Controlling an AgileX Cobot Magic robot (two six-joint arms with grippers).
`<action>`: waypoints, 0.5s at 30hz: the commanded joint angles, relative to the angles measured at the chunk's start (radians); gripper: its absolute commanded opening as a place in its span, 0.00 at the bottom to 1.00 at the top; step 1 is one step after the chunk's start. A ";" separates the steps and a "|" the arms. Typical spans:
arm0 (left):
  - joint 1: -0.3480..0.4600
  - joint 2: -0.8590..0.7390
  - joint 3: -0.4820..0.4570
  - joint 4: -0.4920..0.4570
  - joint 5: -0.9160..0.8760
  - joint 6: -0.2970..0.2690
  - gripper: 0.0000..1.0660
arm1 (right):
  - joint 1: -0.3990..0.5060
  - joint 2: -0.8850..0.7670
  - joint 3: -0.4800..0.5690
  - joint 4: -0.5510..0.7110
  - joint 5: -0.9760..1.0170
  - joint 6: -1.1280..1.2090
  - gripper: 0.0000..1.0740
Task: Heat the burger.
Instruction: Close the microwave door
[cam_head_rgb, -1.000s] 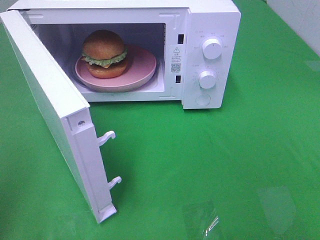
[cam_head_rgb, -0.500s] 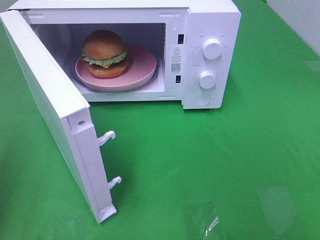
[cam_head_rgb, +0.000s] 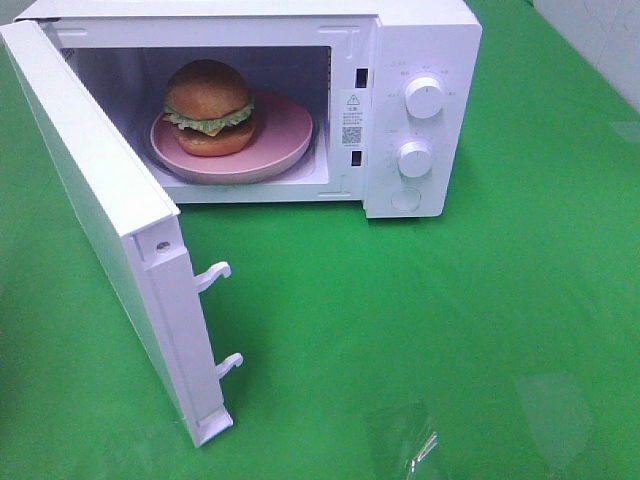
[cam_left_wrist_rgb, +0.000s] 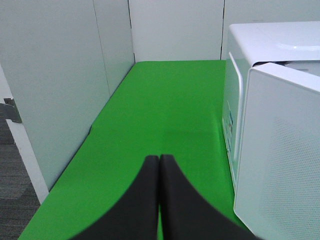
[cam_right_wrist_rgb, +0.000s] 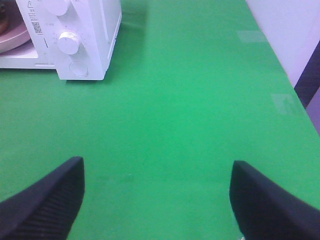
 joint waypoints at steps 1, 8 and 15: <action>-0.002 0.094 0.004 0.093 -0.108 -0.103 0.00 | -0.005 -0.028 0.002 0.007 -0.010 -0.010 0.71; -0.002 0.255 0.004 0.403 -0.276 -0.250 0.00 | -0.005 -0.028 0.002 0.007 -0.010 -0.010 0.71; -0.002 0.391 0.002 0.485 -0.389 -0.317 0.00 | -0.005 -0.028 0.002 0.007 -0.010 -0.010 0.71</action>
